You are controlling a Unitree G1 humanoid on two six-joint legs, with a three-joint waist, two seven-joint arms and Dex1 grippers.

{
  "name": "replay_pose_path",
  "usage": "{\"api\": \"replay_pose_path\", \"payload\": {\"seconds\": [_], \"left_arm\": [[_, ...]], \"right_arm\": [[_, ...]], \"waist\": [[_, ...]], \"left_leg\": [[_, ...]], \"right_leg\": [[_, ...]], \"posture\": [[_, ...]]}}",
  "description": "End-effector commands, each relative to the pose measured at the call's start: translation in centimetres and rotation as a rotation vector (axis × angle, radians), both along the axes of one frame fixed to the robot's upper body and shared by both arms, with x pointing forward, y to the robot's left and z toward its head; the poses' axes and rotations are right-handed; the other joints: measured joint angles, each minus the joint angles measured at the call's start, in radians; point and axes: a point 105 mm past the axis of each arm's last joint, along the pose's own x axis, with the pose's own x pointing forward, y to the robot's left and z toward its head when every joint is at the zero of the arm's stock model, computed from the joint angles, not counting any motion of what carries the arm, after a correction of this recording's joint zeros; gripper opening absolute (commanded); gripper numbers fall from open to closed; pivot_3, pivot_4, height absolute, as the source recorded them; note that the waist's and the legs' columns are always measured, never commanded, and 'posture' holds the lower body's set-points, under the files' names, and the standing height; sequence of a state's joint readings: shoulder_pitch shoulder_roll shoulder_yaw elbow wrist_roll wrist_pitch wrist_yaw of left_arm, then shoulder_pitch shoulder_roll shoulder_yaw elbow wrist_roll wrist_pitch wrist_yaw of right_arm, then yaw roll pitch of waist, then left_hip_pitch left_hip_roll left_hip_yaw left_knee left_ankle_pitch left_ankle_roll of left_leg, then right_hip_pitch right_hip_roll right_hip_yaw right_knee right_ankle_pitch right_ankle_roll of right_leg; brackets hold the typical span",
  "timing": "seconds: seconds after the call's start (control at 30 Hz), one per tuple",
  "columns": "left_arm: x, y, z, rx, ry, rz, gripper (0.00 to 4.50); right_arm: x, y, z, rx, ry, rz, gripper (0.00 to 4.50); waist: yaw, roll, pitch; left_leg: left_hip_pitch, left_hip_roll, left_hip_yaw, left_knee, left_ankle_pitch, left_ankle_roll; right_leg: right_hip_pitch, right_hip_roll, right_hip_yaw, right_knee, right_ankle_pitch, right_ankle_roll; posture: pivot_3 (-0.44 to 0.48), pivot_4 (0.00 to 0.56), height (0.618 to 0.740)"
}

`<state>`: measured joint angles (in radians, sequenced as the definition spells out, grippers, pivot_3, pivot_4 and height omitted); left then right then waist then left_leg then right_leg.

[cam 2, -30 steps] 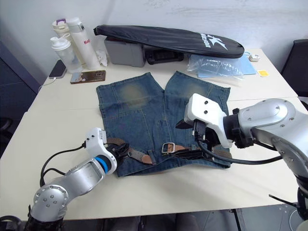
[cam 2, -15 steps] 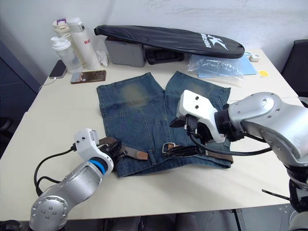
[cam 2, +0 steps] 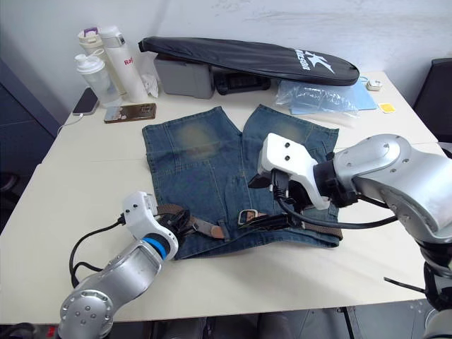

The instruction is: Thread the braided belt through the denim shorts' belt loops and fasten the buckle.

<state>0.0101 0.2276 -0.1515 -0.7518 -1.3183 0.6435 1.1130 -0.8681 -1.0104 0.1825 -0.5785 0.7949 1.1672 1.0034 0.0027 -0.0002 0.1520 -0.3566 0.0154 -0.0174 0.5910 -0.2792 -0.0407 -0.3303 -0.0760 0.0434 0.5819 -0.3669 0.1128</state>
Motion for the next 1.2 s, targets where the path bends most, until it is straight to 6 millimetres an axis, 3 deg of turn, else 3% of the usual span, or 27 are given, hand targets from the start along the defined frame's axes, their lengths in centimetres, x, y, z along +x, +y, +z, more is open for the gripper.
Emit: {"api": "replay_pose_path", "payload": {"seconds": [0.03,0.27,0.47,0.83,1.03,1.2], "left_arm": [[-0.7,-0.6,0.0,-0.035,0.0,0.024,0.0],[-2.5,0.2,-0.8,-0.039,0.079,0.096,0.0],[-2.1,0.4,-0.4,-0.022,0.065,0.108,0.0],[-0.7,-2.0,0.1,-0.038,0.034,0.007,0.0],[-0.8,-3.4,0.3,0.041,0.011,-0.127,0.0],[-1.1,-3.4,0.1,0.14,0.008,-0.192,0.0]], "right_arm": [[-0.3,0.0,1.6,-0.003,-0.041,0.02,4.46],[-0.2,0.3,1.6,-0.005,-0.025,0.057,4.46],[0.3,0.8,1.4,0.004,-0.039,0.071,4.46],[0.6,1.5,1.5,0.009,-0.064,0.048,4.46],[0.6,1.6,1.9,0.013,-0.07,0.041,4.46],[0.8,1.6,2.0,0.021,-0.082,0.026,4.46]], "waist": [[0.001,0.0,0.0],[0.0,-0.001,0.002],[-0.001,-0.001,0.002],[0.001,0.0,0.001],[0.002,0.001,0.001],[0.001,0.001,0.001]], "left_leg": [[0.0,0.0,0.0,0.0,0.0,0.0],[0.0,0.0,0.0,0.001,-0.001,0.002],[0.0,0.001,0.0,0.001,-0.003,0.004],[-0.001,0.0,0.0,0.003,-0.003,0.005],[-0.001,-0.001,0.0,0.003,-0.004,0.005],[-0.001,-0.001,0.0,0.002,-0.004,0.005]], "right_leg": [[0.0,0.0,0.0,0.0,0.0,0.0],[0.001,-0.001,0.0,-0.002,-0.001,-0.002],[0.003,-0.001,0.0,-0.007,-0.003,-0.005],[0.004,-0.001,-0.001,-0.007,-0.001,-0.003],[0.004,-0.001,-0.001,-0.007,-0.001,-0.001],[0.004,-0.001,-0.001,-0.007,0.0,-0.001]], "posture": [[0.0,0.15,0.74],[0.0,0.15,0.74],[0.0,0.15,0.74],[0.0,0.15,0.74],[0.0,0.15,0.74],[0.0,0.15,0.74]]}}
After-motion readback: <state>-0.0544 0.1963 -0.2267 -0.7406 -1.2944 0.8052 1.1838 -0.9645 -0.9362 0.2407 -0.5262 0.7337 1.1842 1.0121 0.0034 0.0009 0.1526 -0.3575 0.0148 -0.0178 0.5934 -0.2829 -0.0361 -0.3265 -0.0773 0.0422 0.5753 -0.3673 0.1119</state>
